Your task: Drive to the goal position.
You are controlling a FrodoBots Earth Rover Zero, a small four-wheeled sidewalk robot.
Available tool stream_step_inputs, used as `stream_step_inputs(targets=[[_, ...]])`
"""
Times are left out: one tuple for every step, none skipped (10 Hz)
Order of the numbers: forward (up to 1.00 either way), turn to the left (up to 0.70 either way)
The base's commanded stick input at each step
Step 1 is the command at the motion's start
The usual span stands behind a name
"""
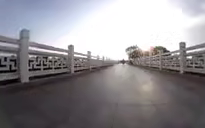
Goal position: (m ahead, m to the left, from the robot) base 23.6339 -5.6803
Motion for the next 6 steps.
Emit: stream_step_inputs(targets=[[0.45,0.0],[0.45,0.0],[0.45,0.0],[0.45,0.0],[0.45,0.0],[0.45,0.0]])
